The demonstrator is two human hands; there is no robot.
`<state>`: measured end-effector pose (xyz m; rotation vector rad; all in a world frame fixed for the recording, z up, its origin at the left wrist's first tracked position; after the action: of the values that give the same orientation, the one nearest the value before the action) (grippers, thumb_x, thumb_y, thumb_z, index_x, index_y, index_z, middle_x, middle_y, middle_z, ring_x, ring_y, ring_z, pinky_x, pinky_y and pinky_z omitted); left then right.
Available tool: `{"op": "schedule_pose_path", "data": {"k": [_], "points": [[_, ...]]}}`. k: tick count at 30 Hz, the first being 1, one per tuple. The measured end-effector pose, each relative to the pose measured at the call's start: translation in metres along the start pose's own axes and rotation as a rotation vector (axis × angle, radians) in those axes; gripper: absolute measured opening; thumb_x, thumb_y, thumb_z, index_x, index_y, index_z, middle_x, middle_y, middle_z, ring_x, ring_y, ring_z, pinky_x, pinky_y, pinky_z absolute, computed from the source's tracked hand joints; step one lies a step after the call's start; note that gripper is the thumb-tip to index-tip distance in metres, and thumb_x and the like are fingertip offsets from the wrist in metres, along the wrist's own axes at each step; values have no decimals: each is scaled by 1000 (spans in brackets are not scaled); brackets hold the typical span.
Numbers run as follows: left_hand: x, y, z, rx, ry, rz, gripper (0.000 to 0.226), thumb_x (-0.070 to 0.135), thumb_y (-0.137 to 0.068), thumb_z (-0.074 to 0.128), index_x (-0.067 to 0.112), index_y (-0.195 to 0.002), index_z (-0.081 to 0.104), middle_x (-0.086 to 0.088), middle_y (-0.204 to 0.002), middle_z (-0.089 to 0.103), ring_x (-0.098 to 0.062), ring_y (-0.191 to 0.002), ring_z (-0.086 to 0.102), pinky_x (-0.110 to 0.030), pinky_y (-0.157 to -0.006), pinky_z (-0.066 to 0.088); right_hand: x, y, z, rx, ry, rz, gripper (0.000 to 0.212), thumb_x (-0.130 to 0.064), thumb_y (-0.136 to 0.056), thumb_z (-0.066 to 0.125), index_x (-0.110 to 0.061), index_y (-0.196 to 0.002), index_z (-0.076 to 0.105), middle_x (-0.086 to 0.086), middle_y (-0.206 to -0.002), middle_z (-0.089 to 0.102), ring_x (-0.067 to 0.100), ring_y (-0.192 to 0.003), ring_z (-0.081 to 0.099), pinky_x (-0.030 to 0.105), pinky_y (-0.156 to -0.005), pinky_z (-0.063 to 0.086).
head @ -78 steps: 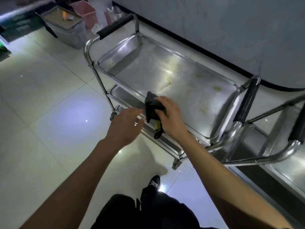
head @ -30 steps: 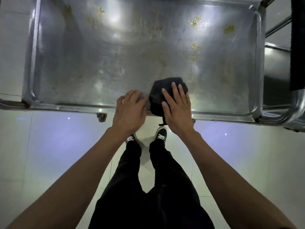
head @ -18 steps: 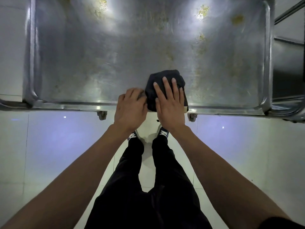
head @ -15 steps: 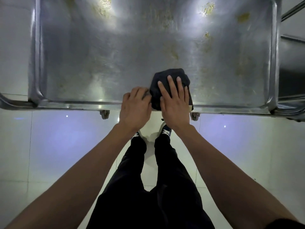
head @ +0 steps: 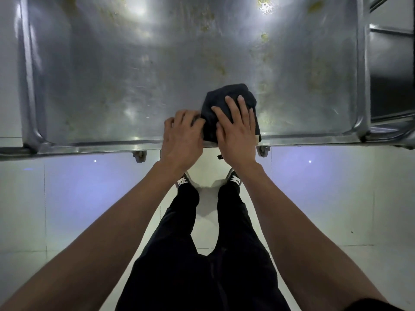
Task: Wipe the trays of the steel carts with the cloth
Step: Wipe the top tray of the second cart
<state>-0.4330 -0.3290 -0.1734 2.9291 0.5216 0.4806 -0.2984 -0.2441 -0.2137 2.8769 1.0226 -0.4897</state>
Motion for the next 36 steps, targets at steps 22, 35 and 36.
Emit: {"op": "schedule_pose_path", "data": {"k": [22, 35, 36], "points": [[161, -41, 36, -62, 36, -69, 29, 18, -87, 59, 14, -113, 72, -9, -132, 54, -33, -125, 46, -50, -98, 42, 256, 20, -101, 12, 88, 387, 44, -34, -105, 34, -35, -148, 43, 0, -164, 24, 27, -154, 11, 51, -122, 16], [153, -40, 25, -136, 52, -8, 33, 18, -90, 59, 16, -121, 69, -5, -137, 54, -29, -130, 44, -46, -99, 43, 217, 14, -83, -8, 97, 320, 47, -31, -103, 35, -35, -149, 41, 3, -164, 25, 32, -153, 12, 55, -121, 15], [149, -40, 24, -156, 68, 9, 34, 20, -92, 59, 16, -124, 68, -3, -140, 53, -28, -133, 41, -46, -101, 42, 205, 11, -78, -21, 105, 293, 48, -31, -103, 35, -35, -150, 40, 4, -164, 24, 33, -153, 12, 55, -121, 16]]}}
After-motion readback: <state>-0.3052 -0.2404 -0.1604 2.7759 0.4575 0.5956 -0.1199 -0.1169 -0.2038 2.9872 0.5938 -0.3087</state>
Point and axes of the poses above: each hand's wrist, its own y-axis away from the middle knuckle, its own z-axis out of the palm, x = y × z, the point moved 2 cm from there along -y, towards the middle knuckle
